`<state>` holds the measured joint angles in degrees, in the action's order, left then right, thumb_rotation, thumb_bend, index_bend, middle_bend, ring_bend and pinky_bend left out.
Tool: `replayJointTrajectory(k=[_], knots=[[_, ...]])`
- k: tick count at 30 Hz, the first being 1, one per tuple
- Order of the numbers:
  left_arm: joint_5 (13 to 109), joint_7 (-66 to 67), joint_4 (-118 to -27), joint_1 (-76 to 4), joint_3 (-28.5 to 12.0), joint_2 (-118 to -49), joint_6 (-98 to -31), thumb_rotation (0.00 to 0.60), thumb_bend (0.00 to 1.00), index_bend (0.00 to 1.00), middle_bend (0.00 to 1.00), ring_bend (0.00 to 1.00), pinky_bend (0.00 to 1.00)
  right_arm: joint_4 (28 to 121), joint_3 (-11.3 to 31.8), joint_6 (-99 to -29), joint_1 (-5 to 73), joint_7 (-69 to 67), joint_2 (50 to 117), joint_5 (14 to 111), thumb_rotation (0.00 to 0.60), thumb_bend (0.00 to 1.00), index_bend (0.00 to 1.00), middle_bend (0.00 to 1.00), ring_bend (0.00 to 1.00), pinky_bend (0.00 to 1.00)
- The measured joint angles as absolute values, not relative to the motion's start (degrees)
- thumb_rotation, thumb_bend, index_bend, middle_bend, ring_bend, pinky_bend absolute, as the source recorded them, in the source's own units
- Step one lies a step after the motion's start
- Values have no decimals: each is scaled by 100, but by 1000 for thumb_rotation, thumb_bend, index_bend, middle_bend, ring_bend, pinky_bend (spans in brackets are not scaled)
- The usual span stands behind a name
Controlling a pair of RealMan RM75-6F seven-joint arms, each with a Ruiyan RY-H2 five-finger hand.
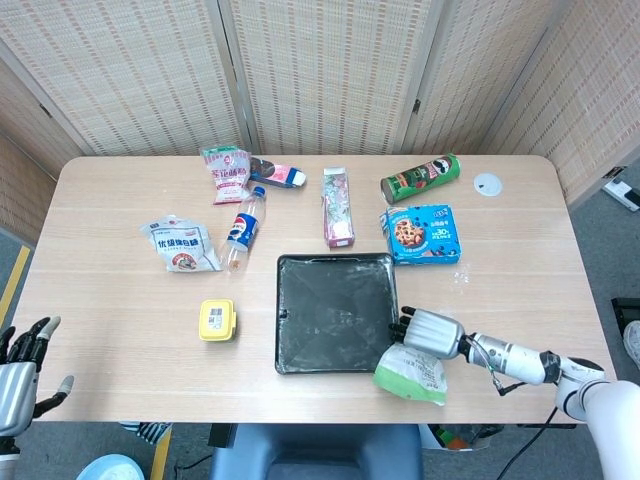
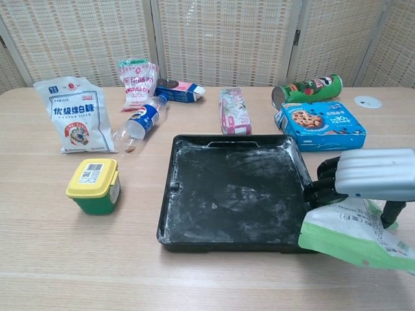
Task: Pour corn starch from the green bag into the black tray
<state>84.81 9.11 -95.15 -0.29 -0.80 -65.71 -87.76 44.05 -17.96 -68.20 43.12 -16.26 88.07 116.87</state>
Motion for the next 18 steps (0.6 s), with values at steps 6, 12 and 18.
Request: replayJointTrajectory(k=[6,12,18], knots=[[8480,926,-9524,-49,-89,-6572,-8749,600,346,113,128,185,0,4211,-1761,-7062,4175,-1807,8930,11542,600,163,550,314,407,262],[8463,951,-9541,-65,-91,-6568,-8712,600,346,113,144,199,0,4183,-1670,-7230,4090,-1910,8976,11369,600,164,550,316,415,268],[8453,967,-9557,-75,-93,-6562,-8693,600,346,113,149,200,0,4242,-1628,-7358,4060,-1897,8960,11311,600,163,535,319,424,268]])
